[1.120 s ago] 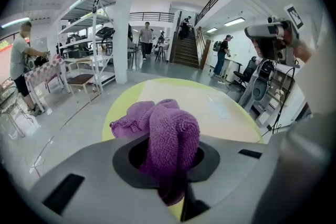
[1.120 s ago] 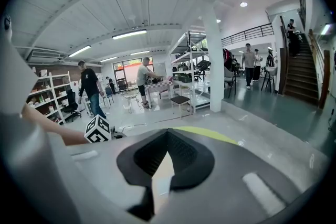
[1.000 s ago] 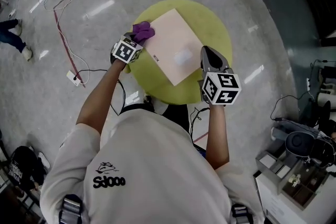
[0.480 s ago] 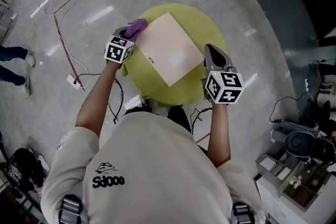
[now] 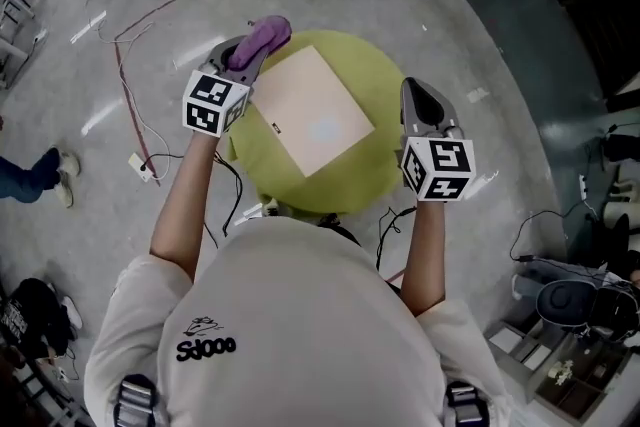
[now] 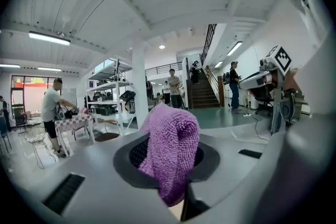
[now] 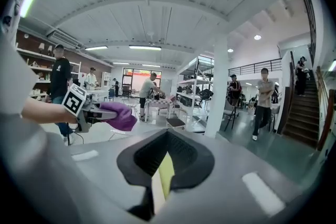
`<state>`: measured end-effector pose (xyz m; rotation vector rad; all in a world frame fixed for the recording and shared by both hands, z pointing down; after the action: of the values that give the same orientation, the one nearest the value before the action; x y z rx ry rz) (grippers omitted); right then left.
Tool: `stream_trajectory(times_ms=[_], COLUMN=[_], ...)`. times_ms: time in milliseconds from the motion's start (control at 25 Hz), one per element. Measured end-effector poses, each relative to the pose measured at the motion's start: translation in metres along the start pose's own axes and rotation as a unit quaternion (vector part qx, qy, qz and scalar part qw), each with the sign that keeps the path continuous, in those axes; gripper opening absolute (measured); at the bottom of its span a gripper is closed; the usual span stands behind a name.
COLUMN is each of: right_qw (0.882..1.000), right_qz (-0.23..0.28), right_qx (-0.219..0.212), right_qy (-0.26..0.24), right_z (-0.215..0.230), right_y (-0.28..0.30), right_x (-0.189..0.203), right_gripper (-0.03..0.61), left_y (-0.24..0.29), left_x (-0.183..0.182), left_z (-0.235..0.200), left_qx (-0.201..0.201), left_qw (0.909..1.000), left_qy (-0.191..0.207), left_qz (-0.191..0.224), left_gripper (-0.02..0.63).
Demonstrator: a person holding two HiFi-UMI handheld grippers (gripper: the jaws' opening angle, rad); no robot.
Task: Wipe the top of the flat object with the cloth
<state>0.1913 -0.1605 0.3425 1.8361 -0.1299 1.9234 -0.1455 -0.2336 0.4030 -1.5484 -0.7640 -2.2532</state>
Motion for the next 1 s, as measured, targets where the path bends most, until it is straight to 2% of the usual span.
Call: stream_trajectory(times_ms=[360,640,800,1000], right_qw=[0.996,0.991,0.988,0.989], right_qz=[0.052,0.093,0.102,0.099], right_qx=[-0.017,-0.033,-0.046,-0.050], right_qy=[-0.063,-0.089,-0.101,-0.100], right_z=[0.005,-0.006,-0.014,-0.020], right_y=[-0.022,-0.035,-0.036,-0.030], right_x=[-0.047,-0.077,-0.088,-0.088], right_gripper=[0.009,0.010,0.010,0.011], left_y=[-0.041,-0.076,-0.088,-0.089], left_x=[-0.088,-0.139,-0.158,-0.156], left_z=[0.020,0.023,0.029,0.024], left_qx=[-0.028,-0.046,-0.042,-0.047], left_qw=[0.9941,0.9840,0.9819,0.9814], left_qy=[0.063,0.092,0.098,0.101], left_qz=[0.083,0.145,0.156,0.156], left_gripper=[0.066,0.064,0.064,0.064])
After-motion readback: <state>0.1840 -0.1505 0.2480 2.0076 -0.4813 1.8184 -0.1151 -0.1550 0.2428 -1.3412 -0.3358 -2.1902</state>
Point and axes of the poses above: the fingertips, and each gripper's own axes: y forward along the fingers, z to its right, x out of its underside, the point moved 9 cm from there along -y, backward along the fingers, and after that the axes turned 11 degrees about y, right-handed, at the moved point
